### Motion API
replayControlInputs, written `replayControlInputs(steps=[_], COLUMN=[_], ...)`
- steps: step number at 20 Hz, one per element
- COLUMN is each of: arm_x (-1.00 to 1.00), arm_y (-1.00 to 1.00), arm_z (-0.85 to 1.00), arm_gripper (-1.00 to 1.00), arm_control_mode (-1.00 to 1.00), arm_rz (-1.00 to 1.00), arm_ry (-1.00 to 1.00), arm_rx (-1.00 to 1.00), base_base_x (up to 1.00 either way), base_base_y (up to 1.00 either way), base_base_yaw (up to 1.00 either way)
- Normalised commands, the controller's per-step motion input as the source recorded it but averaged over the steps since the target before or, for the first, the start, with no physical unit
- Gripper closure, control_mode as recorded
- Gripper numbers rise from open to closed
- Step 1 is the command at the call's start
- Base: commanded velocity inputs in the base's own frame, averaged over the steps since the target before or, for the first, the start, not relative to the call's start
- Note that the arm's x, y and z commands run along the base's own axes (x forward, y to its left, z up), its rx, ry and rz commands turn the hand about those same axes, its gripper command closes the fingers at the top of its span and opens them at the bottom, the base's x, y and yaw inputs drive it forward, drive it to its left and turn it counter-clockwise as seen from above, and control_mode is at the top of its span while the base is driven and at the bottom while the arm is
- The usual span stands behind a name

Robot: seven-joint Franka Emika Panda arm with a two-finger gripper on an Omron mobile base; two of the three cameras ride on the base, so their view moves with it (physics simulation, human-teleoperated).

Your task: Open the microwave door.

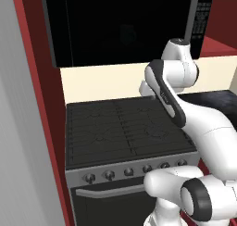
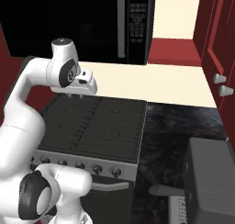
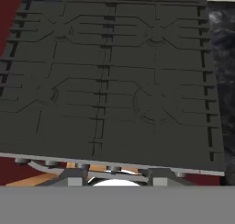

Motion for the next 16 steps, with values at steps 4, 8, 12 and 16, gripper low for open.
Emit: replayControlInputs(steps=[4,8,12,16], arm_x=[-0.28,-0.47,-0.44,-0.10], arm_y=[0.00,0.00,-0.22,-0.45], arm_z=[0.03,0.14,0.46,0.91], arm_gripper=[-1.00,-1.00,-1.00,-1.00], arm_control_mode=[-1.00,-1.00,-1.00,-1.00], arm_rz=[0.00,0.00,0.00,0.00], arm_ry=[-0.14,-0.31,-0.61,-0.65], arm_rx=[0.00,0.00,0.00,0.01], base_base_x=[0.00,0.00,0.00,0.00], base_base_y=[0.00,0.00,0.00,0.00], base_base_yaw=[0.00,0.00,0.00,0.00])
